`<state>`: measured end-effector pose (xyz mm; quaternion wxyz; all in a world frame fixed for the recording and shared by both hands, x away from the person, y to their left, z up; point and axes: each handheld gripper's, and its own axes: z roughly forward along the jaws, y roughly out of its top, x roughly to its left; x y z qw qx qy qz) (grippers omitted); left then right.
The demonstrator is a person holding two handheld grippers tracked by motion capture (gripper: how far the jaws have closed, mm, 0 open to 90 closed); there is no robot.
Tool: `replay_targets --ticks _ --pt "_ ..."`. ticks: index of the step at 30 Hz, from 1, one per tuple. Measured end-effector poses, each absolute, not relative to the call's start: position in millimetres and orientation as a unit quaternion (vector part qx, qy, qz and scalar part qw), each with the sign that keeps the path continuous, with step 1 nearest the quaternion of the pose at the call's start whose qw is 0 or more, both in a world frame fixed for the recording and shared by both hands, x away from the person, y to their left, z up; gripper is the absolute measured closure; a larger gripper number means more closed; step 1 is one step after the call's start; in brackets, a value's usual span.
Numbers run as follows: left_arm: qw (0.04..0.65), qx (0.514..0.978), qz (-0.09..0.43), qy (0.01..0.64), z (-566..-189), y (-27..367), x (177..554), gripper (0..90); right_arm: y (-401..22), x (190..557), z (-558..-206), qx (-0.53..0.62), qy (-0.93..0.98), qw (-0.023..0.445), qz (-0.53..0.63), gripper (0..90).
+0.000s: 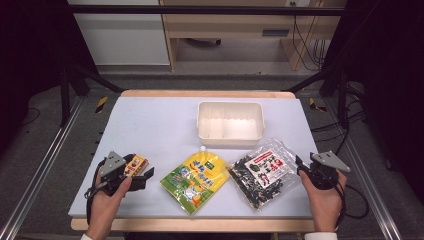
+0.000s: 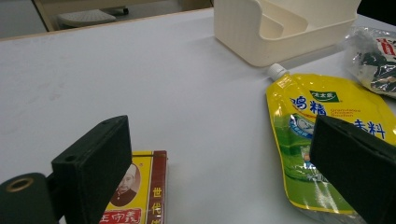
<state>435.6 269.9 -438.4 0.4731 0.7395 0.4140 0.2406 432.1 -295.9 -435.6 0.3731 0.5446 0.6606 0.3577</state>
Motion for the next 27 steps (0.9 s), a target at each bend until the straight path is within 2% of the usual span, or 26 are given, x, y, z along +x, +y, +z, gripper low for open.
replay_targets --ticks 9,18,27 --pt "0.47 0.746 0.237 0.408 -438 266 434 5.9 -329 433 -447 0.561 0.648 0.378 0.35 60.6" --pt "0.469 0.746 0.24 0.407 -437 266 434 6.3 -348 429 -456 0.578 0.645 0.347 0.36 67.4" --pt "0.45 0.762 0.25 0.394 -437 262 433 7.7 -355 438 -470 0.59 0.647 0.295 0.384 63.8"
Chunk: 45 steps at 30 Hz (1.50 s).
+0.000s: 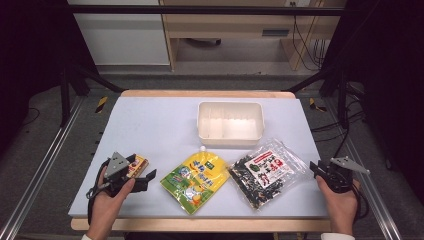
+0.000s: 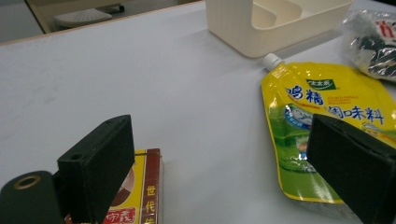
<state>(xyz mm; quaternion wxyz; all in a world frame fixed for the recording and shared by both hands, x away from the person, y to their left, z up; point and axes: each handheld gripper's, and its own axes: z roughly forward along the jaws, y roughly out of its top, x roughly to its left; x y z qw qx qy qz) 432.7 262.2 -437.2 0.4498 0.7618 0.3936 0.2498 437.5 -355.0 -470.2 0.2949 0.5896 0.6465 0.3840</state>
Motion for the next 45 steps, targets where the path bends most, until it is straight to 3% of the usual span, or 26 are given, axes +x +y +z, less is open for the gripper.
replay_targets --ticks 11,19,22,26,30,37,45 --pt "0.448 0.764 0.251 0.391 -437 261 433 7.7 -351 445 -481 0.6 0.663 0.23 0.384 58.0" --pt "0.449 0.763 0.25 0.393 -437 261 432 7.7 -352 446 -484 0.607 0.659 0.212 0.391 60.1" --pt "0.447 0.764 0.251 0.391 -437 261 432 7.7 -351 446 -484 0.606 0.66 0.208 0.392 64.7" --pt "0.448 0.765 0.249 0.391 -437 260 433 7.7 -350 445 -483 0.602 0.669 0.21 0.381 79.2" --pt "0.448 0.765 0.247 0.392 -438 260 433 7.7 -349 444 -482 0.598 0.672 0.208 0.383 87.4" --pt "0.449 0.763 0.249 0.393 -437 260 431 8.0 -346 430 -468 0.579 0.679 0.23 0.39 89.3" --pt "0.451 0.76 0.249 0.396 -437 265 429 9.1 -345 401 -413 0.52 0.676 0.255 0.455 89.9"
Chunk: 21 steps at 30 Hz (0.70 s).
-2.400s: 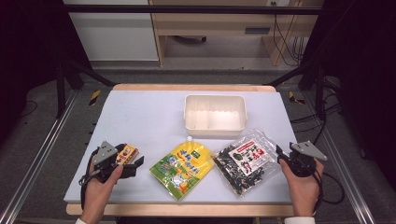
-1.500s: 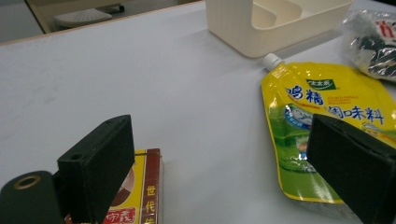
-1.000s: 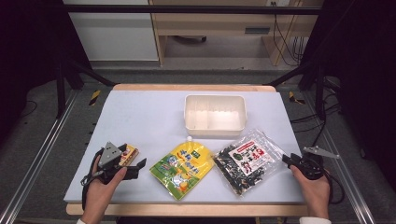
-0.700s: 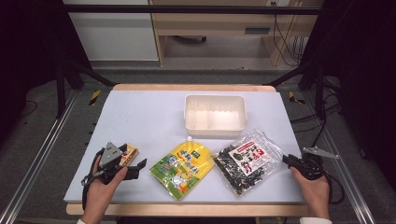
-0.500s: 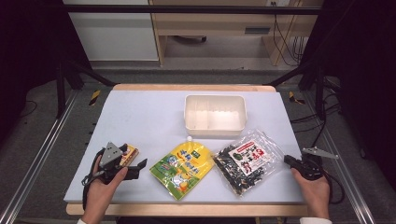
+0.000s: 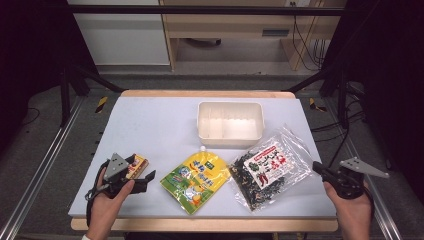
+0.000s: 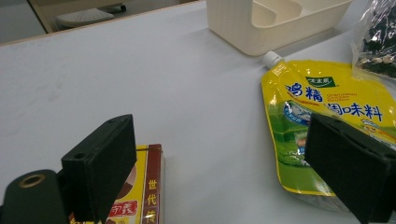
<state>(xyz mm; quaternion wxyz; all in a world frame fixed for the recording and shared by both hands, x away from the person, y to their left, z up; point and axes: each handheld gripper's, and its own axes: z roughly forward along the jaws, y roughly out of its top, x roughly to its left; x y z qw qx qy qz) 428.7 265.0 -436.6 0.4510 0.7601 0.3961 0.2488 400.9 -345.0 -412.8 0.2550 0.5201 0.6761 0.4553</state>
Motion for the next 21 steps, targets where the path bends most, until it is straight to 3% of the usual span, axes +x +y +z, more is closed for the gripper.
replay_targets --ticks 3,7,9,13,21 --pt "0.452 0.76 0.245 0.397 -437 265 429 9.5 -343 396 -394 0.502 0.678 0.254 0.473 89.9" --pt "0.45 0.764 0.244 0.393 -436 263 428 9.9 -328 391 -335 0.44 0.708 0.266 0.485 89.9" --pt "0.449 0.765 0.243 0.392 -436 263 427 10.1 -323 391 -324 0.426 0.716 0.271 0.482 89.9" --pt "0.448 0.771 0.238 0.385 -435 262 424 11.1 -286 391 -283 0.364 0.764 0.281 0.452 89.9" --pt "0.444 0.785 0.232 0.364 -431 262 418 13.7 -238 390 -254 0.295 0.816 0.274 0.414 89.9"
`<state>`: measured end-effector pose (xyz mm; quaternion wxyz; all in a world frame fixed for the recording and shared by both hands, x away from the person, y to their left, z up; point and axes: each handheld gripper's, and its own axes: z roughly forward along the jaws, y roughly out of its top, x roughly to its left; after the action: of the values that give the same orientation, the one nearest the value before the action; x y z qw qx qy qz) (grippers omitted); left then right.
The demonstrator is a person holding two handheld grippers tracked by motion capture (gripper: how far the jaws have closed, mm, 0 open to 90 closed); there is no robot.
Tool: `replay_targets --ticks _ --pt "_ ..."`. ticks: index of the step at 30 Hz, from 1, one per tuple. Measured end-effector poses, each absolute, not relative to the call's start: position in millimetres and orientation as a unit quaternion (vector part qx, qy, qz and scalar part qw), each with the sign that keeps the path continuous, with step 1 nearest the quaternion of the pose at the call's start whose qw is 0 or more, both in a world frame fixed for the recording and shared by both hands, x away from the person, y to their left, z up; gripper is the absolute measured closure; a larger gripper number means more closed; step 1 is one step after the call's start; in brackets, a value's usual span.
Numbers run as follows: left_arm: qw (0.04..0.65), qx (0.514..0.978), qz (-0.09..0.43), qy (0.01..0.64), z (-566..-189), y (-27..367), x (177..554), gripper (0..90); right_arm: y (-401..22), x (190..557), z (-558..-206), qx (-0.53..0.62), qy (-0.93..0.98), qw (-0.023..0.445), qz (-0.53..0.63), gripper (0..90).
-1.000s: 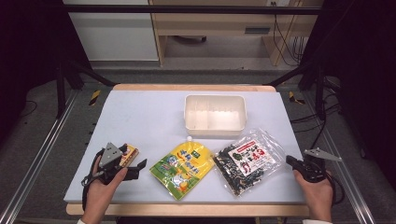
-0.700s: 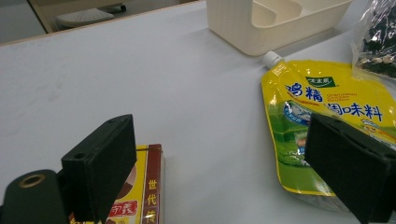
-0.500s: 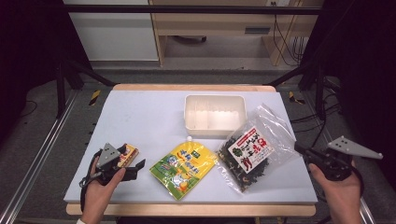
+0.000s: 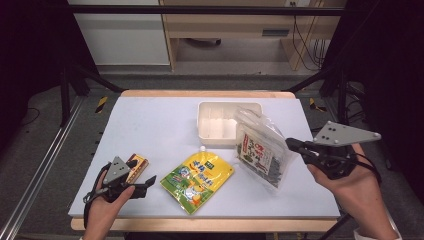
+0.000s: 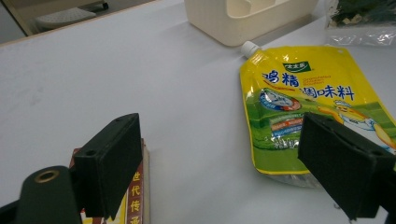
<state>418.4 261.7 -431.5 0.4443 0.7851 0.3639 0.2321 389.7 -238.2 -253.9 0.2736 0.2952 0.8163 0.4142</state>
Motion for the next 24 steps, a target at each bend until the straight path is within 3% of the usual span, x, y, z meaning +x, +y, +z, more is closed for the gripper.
replay_targets --ticks 10,24 --pt "0.461 0.795 0.203 0.338 -422 266 416 15.9 -231 403 -245 0.276 0.834 0.245 0.41 89.9" --pt "0.448 0.823 0.205 0.283 -380 238 418 16.4 -221 402 -222 0.241 0.849 0.247 0.4 89.9"
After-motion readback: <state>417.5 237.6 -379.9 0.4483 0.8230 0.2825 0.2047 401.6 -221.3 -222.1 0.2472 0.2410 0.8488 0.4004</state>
